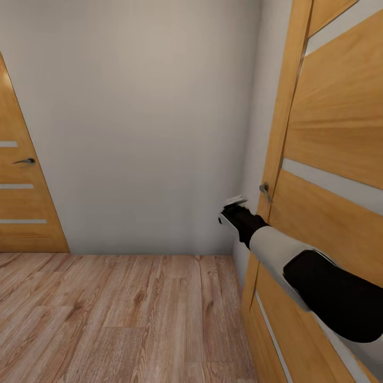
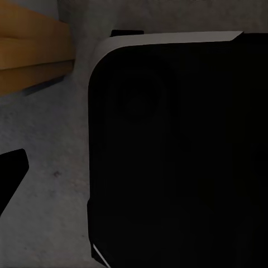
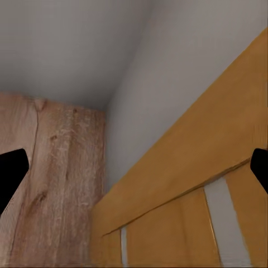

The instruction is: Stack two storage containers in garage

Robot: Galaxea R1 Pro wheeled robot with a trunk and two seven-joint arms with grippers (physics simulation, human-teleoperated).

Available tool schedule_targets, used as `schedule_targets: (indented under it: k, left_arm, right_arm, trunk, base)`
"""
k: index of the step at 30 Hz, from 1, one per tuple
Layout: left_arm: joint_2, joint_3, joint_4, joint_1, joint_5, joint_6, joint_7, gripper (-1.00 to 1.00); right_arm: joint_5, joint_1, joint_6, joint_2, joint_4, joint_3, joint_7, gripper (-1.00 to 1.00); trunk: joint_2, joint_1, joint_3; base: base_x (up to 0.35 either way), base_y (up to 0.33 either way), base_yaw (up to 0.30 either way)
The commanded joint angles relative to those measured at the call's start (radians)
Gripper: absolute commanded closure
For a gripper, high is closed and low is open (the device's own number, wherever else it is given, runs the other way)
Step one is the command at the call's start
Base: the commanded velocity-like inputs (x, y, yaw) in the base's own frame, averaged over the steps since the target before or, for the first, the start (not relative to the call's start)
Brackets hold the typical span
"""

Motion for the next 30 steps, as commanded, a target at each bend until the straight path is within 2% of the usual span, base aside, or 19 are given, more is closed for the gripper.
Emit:
schedule_targets:
  k: [1, 5, 11, 21, 27, 30]
  left_arm:
    - [0.000, 0.001, 0.000, 0.000, 0.002, -0.003, 0.000, -1.00]
    - [0.000, 0.001, 0.000, 0.000, 0.002, -0.003, 0.000, -1.00]
    - [0.000, 0.001, 0.000, 0.000, 0.002, -0.003, 0.000, -1.00]
    - [0.001, 0.001, 0.000, 0.000, 0.002, -0.003, 0.000, -1.00]
    - [0.001, 0.001, 0.000, 0.000, 0.002, -0.003, 0.000, -1.00]
    - [0.002, 0.001, 0.000, 0.000, 0.002, -0.003, 0.000, -1.00]
  right_arm:
    - [-0.020, 0.004, -0.005, 0.005, 0.011, 0.008, -0.006, -1.00]
    - [-0.040, 0.069, -0.026, 0.014, 0.028, 0.008, 0.005, -1.00]
    - [-0.042, 0.159, -0.053, 0.017, 0.031, 0.009, 0.048, -1.00]
    - [-0.036, 0.263, -0.106, 0.028, 0.032, 0.009, 0.069, -1.00]
    - [-0.034, 0.307, -0.133, 0.026, 0.033, 0.009, 0.135, -1.00]
    - [-0.032, 0.349, -0.148, 0.024, 0.035, 0.009, 0.156, -1.00]
  trunk:
    - [-0.001, 0.000, -0.001]
    - [-0.001, 0.000, -0.001]
    - [-0.001, 0.000, -0.001]
    - [-0.001, 0.000, -0.001]
    - [-0.001, 0.000, -0.001]
    - [-0.001, 0.000, -0.001]
  base:
    - [0.000, 0.000, 0.000]
    - [0.000, 0.000, 0.000]
    - [0.000, 0.000, 0.000]
    - [0.000, 0.000, 0.000]
    - [0.000, 0.000, 0.000]
    - [0.000, 0.000, 0.000]
